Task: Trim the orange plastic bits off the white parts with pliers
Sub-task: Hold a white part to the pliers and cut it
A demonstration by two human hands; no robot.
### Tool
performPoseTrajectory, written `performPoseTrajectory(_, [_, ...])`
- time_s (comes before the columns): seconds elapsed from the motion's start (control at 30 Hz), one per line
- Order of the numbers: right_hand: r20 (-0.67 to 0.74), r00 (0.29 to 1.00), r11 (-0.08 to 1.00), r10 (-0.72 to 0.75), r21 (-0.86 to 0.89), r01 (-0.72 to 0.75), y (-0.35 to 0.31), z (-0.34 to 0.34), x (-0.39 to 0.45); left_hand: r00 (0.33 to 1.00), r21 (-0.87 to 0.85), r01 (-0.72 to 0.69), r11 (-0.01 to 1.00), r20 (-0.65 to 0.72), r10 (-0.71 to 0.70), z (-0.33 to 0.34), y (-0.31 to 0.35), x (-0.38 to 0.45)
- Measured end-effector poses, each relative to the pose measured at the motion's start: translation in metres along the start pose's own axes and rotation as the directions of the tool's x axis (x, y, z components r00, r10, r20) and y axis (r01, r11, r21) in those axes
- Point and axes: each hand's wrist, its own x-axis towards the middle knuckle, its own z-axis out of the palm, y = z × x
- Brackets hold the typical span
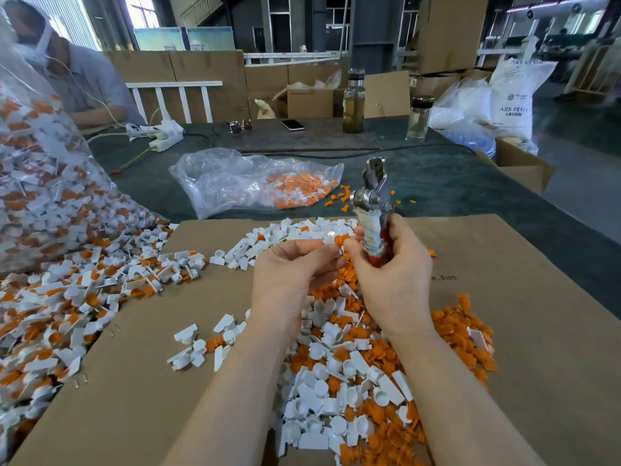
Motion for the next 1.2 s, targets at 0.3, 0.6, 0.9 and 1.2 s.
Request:
performPoseTrajectory(0.3, [-0.030, 0.999, 0.999, 0.015, -0.048, -0.016, -0.001, 0.001, -0.001, 0.999, 0.003, -0.031, 1.000, 0.018, 0.031, 0.002, -0.001, -0.002])
performPoseTrajectory(0.6, [-0.010, 1.000, 0.998, -0.004, -0.066, 0.003, 0.000, 0.004, -0.001, 0.992, 0.114, -0.123, 0.986, -0.003, 0.124, 0.003, -0.003, -0.003])
performPoseTrajectory(0.9, [0.097, 0.995, 0.998, -0.014, -0.053, 0.019, -0.001, 0.000, 0.000, 0.981, 0.282, -0.150, 0.948, -0.079, 0.178, 0.005, -0.003, -0.002])
performPoseTrajectory(1.2, [0.285, 0.957, 0.999, 0.051, -0.020, -0.048, -0.001, -0.008, 0.005, 0.968, 0.350, -0.166, 0.922, -0.122, 0.221, 0.002, -0.004, 0.002])
